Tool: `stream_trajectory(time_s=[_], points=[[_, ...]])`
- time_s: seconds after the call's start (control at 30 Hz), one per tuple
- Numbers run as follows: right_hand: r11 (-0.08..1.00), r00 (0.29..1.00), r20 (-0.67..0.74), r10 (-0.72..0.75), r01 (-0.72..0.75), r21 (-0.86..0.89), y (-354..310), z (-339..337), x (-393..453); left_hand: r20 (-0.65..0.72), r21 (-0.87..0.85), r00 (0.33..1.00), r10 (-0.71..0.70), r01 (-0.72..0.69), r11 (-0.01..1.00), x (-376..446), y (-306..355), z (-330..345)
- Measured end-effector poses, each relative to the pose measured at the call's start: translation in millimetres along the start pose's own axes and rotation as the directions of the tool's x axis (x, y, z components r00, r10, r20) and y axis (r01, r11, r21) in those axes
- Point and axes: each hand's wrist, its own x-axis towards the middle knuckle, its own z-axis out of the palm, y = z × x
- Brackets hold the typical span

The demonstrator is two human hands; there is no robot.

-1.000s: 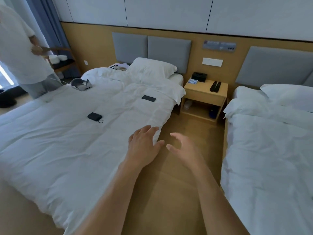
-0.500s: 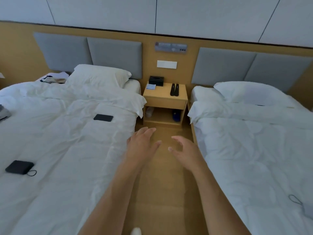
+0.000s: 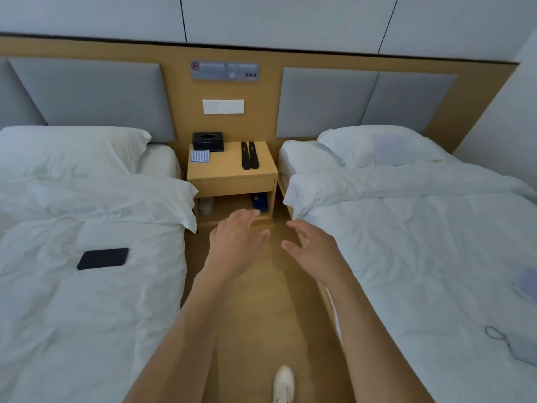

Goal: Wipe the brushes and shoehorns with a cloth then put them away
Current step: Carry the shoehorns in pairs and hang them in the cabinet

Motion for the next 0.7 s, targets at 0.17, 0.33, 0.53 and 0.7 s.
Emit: stream_trajectory(time_s=[0.17,0.33,0.53,0.7], points=[[0.999,1.0,-0.018,0.023,-0.022,0.027,10.6,10.5,91.7,0.025,0.012,1.0,0.015,-0.015,1.0,84.3,-14.6,9.4],[0.999,1.0,0.024,-0.008,0.007,0.041,7.8,15.2,216.3,-0.008,0.065,0.999,-0.045,0.045,0.997,192.1,-35.7,2.6],[0.997,0.996,0.071,-0.054,0.049,0.068,-12.5,4.0,357.8,-0.06,0.127,0.992,-0.111,0.118,0.985,322.8,-47.3,-15.0],[0.996,0.992,0.114,-0.057,0.049,0.076,-11.6,8.9,435.6,-0.058,0.127,0.988,-0.147,0.153,0.98,402.3,-59.3,-7.7]])
